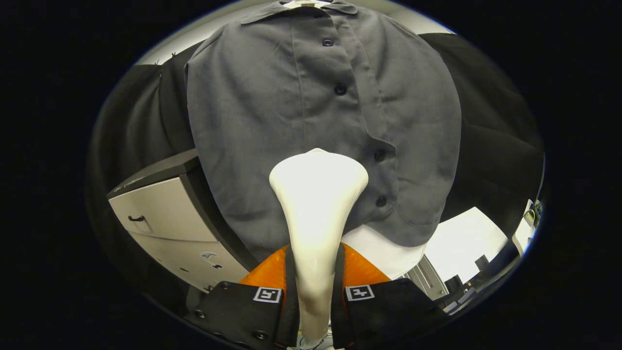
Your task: Iron the clothes twice with a garment steamer, once on the left side and once on the right side.
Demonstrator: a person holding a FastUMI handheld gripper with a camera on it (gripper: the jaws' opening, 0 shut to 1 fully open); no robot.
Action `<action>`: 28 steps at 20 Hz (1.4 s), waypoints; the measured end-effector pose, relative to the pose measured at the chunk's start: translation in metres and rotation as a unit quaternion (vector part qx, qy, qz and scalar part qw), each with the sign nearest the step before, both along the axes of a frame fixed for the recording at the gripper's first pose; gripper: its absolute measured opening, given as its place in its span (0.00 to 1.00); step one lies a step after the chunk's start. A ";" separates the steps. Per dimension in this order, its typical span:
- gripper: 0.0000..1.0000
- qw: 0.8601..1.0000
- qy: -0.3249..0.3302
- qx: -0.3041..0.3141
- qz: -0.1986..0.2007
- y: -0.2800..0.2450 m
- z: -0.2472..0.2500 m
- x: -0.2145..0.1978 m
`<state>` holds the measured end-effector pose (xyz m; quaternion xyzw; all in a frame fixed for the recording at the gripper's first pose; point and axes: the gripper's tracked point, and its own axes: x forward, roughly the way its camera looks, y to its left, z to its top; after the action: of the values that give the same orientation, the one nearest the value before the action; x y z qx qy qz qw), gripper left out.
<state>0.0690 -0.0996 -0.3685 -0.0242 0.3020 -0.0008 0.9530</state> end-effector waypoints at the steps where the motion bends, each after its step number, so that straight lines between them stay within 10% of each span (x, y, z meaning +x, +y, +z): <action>1: 0.34 1.000 0.004 0.001 -0.002 -0.003 -0.003 -0.003; 13: 0.34 0.998 -0.056 0.031 0.012 -0.042 0.136 0.005; 28: 0.33 0.981 -0.193 0.023 0.025 -0.092 0.363 0.111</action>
<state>0.1804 -0.1914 -0.0056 -0.0086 0.1115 0.0251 0.9934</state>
